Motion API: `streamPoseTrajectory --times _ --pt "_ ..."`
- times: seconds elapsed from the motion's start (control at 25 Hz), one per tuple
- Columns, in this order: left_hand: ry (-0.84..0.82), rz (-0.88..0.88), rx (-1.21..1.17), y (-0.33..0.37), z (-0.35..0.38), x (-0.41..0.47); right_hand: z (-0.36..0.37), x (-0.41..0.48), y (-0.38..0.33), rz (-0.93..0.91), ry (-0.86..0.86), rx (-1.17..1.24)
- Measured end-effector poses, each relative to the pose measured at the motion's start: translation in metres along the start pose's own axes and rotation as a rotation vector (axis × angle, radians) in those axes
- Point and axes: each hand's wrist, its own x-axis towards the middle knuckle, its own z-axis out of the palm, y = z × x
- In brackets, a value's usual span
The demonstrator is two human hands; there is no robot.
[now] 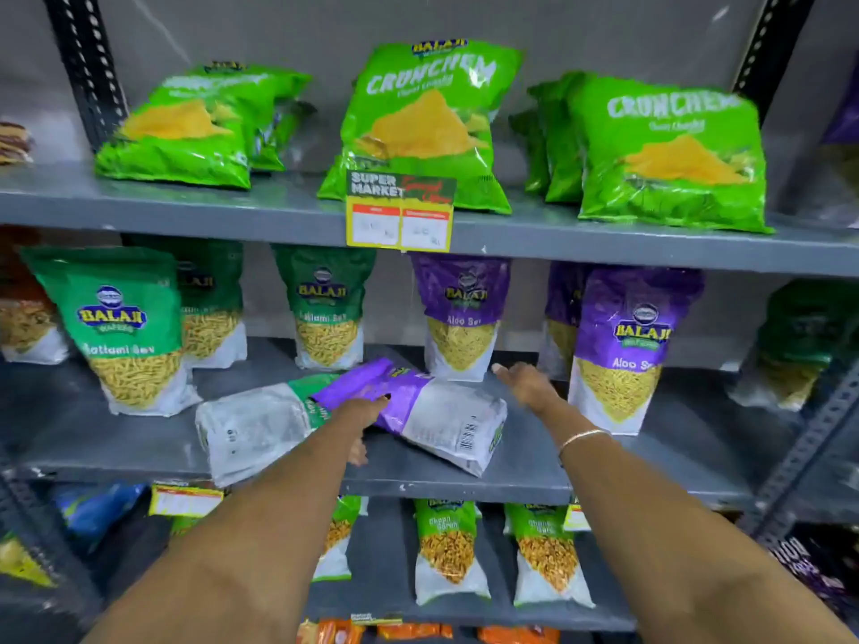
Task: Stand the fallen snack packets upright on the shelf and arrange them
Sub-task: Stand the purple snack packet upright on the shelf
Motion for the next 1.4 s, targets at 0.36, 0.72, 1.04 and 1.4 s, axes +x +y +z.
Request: streamPoseTrajectory --times 0.36,0.72,1.04,1.4 --pt "-0.038 -0.059 -0.452 0.001 0.043 0.041 0.019 0.064 0.020 0.035 -0.513 0.169" --pt "-0.050 0.160 -0.256 0.047 0.026 0.017 -0.007 0.045 0.015 -0.058 -0.553 0.193" --pt "-0.105 0.586 0.003 0.095 0.045 0.026 0.030 0.042 0.032 -0.017 -0.043 0.504" --pt "-0.301 0.422 0.021 0.055 0.056 0.055 0.062 0.037 0.044 0.058 0.120 0.419"
